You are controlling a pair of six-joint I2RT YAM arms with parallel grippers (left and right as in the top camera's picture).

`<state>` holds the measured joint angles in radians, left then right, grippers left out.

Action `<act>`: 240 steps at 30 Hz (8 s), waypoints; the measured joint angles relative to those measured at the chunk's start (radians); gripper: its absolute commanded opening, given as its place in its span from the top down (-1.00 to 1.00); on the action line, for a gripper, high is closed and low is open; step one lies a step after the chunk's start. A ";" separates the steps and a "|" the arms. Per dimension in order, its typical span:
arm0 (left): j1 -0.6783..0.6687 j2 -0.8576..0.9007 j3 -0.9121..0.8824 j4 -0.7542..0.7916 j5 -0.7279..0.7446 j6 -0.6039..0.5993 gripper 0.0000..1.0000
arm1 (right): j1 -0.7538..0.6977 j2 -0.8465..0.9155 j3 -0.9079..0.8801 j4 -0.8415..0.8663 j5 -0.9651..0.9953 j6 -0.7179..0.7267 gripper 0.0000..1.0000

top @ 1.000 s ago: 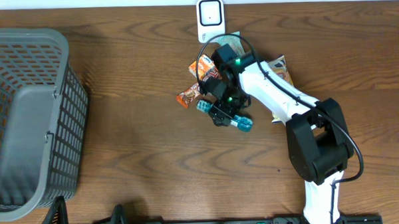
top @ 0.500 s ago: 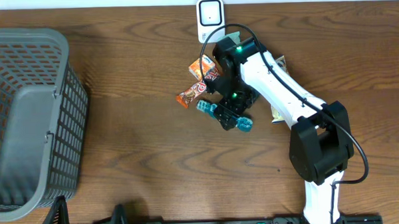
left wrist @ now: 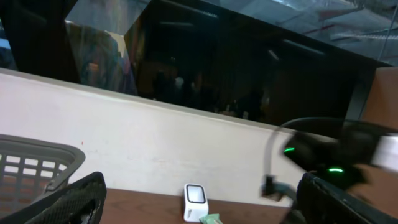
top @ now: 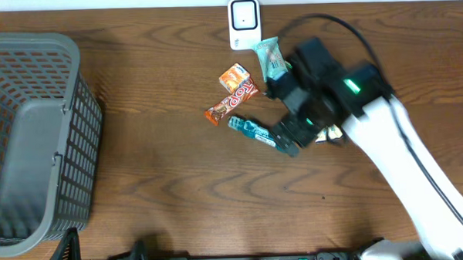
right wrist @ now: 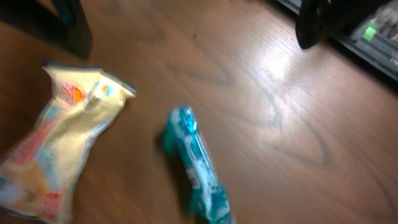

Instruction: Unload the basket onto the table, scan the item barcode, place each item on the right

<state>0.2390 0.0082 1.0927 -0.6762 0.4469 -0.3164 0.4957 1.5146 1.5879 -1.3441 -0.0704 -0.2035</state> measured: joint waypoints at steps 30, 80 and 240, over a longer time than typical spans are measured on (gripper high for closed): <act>-0.018 0.000 0.024 -0.001 0.000 0.000 -0.96 | 0.000 0.104 -0.697 0.885 0.025 -0.051 -0.47; -0.018 0.000 0.024 -0.004 0.000 0.000 -0.96 | -0.060 -0.210 -0.633 0.645 -0.644 -0.232 0.97; 0.184 0.000 -0.028 -0.162 0.000 0.000 -0.96 | 0.006 0.586 -0.098 0.594 -0.119 1.450 -0.98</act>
<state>0.4229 0.0082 1.0645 -0.8379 0.4469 -0.3168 0.5018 2.1006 1.4899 -0.7498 -0.1898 1.2465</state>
